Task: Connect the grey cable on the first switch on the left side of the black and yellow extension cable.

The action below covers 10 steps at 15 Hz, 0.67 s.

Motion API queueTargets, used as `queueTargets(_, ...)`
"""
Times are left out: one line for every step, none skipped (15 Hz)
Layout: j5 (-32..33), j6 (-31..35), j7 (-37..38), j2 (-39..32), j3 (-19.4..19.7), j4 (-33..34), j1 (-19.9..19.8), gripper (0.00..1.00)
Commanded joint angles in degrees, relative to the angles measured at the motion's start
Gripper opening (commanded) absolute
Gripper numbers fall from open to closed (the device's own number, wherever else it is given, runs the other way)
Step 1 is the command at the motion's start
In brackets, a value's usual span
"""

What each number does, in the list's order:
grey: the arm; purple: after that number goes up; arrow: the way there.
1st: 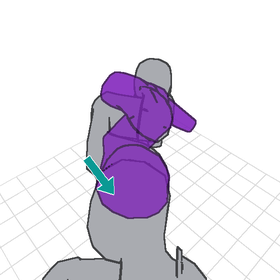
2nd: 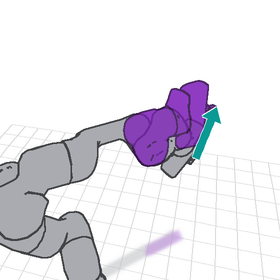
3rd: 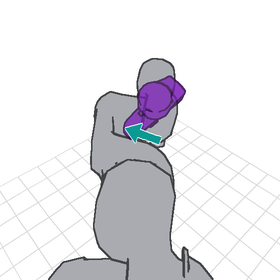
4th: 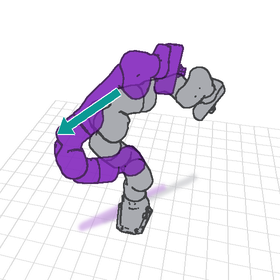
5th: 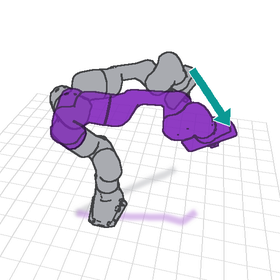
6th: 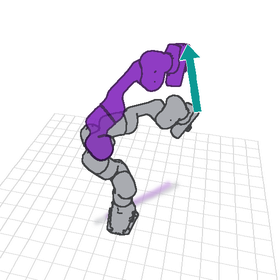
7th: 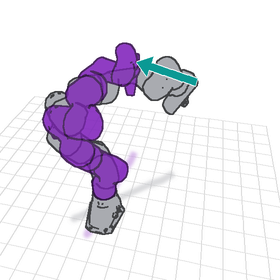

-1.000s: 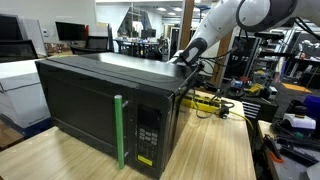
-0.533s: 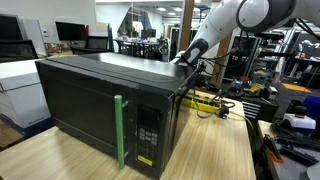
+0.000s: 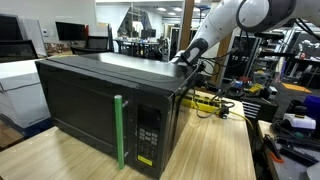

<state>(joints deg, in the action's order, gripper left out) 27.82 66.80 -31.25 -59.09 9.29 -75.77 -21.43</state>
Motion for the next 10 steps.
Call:
queueTargets(-1.1, -1.2, 0.6, 0.2, -0.8, 0.2, -0.3, 0.06)
queueTargets(-1.1, -1.1, 0.6, 0.2, -0.8, 0.1, -0.3, 0.06)
queueTargets(-1.0, -1.1, 0.5, 0.2, -0.9, 0.0, -0.3, 0.06)
queueTargets(-1.0, -1.0, 0.5, 0.3, -1.0, 0.0, -0.3, 0.06)
queueTargets(-1.1, -0.9, 0.5, 0.5, -1.1, 0.0, -0.3, 0.06)
queueTargets(-1.1, -0.8, 0.5, 0.5, -1.1, 0.0, -0.3, 0.06)
queueTargets(-1.1, -0.8, 0.5, 0.5, -1.1, 0.2, -0.3, 0.06)
queueTargets(-1.0, -0.7, 0.5, 0.5, -1.1, 0.2, -0.3, 0.06)
queueTargets(-1.0, -0.7, 0.4, 0.5, -1.1, 0.2, -0.3, 0.06)
queueTargets(-0.9, -0.5, 0.4, 0.5, -1.1, 0.2, -0.3, 0.06)
